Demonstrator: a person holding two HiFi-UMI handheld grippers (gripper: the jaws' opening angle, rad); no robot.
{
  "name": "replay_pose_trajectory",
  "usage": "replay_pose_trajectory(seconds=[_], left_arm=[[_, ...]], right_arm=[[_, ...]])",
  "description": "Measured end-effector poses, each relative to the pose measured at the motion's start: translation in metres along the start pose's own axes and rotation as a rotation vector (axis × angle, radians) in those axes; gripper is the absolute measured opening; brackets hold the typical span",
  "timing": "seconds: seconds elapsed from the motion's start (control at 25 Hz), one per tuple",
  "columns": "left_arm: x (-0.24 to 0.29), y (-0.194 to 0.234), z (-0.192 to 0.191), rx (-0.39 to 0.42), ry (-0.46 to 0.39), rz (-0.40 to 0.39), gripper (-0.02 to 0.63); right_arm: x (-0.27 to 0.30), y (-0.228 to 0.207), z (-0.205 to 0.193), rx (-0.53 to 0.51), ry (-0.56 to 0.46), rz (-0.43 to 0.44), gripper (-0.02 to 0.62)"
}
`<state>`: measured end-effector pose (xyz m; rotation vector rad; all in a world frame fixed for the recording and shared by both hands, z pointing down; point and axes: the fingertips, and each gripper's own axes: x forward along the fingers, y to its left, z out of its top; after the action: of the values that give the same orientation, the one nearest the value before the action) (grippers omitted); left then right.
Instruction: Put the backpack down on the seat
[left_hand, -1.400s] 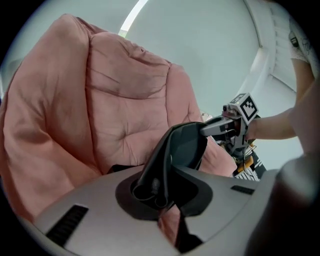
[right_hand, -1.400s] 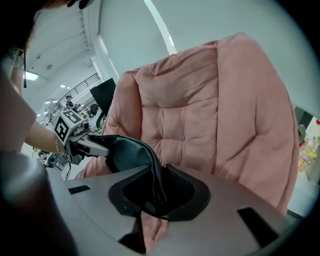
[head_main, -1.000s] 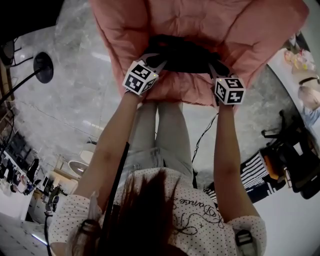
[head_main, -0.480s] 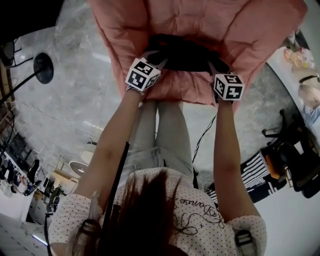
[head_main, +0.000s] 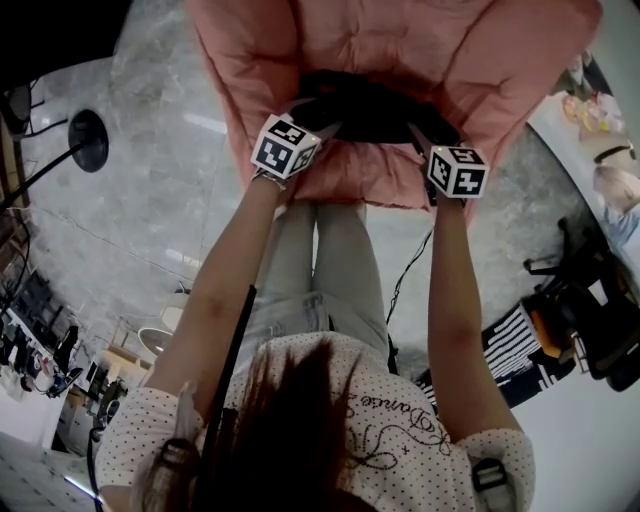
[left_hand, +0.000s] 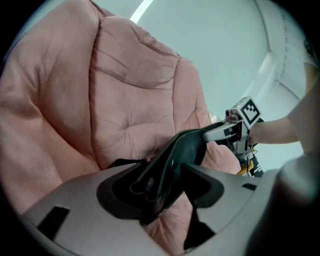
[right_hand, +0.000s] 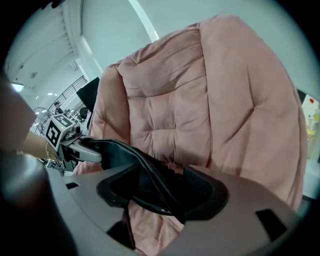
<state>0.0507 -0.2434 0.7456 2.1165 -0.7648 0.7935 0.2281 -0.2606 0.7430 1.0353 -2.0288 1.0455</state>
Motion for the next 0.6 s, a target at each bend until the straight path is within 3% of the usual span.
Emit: replay_pose_trajectory(seconds=[0.36, 0.6], left_arm=[[-0.022, -0.004, 0.014, 0.046, -0.026, 0.012, 0.233], [-0.05, -0.018, 0.032, 0.074, -0.066, 0.003, 0.233]], right_arm=[[-0.025, 0.01, 0.017, 0.018, -0.072, -0.032, 0.299], [-0.064, 0.03, 0.057, -0.055, -0.175, -0.055, 0.255]])
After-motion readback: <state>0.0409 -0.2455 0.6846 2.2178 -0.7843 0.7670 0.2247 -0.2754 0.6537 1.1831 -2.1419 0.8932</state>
